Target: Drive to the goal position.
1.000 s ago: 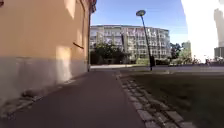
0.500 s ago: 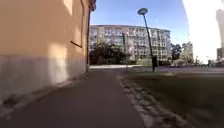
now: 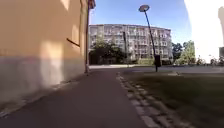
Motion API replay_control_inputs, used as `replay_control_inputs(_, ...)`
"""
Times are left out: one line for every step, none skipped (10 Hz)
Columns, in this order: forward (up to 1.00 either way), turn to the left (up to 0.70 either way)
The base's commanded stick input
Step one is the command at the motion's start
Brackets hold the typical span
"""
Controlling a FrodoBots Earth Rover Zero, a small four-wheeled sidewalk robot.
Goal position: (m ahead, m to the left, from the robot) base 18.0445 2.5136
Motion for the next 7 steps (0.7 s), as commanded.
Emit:
replay_control_inputs(0.7, 0.0)
replay_control_inputs(0.7, 0.0)
replay_control_inputs(0.7, 0.0)
replay_control_inputs(0.7, 0.0)
replay_control_inputs(0.7, 0.0)
replay_control_inputs(0.7, 0.0)
replay_control_inputs(0.7, 0.0)
